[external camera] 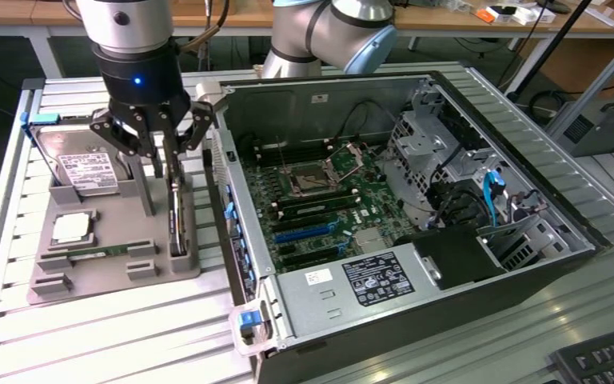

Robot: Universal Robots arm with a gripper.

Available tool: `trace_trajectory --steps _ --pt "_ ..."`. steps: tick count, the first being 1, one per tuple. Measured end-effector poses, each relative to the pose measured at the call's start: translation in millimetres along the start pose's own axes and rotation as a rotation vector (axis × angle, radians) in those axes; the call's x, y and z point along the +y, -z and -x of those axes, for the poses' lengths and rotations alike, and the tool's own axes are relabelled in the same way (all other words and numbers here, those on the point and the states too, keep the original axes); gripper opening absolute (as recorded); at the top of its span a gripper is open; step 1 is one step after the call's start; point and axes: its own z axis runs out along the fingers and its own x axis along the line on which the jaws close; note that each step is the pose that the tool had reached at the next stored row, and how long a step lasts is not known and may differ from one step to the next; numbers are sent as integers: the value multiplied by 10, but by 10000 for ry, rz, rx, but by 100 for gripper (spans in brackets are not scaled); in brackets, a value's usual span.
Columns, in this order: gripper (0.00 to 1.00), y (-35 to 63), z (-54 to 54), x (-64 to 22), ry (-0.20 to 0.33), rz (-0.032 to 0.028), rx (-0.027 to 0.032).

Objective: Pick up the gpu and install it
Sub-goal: 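Pick up the gpu and move the gpu toward the slot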

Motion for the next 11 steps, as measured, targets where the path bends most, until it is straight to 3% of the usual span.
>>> trace_trajectory --steps 11 --pt "29 29 1 -2 0 0 0"
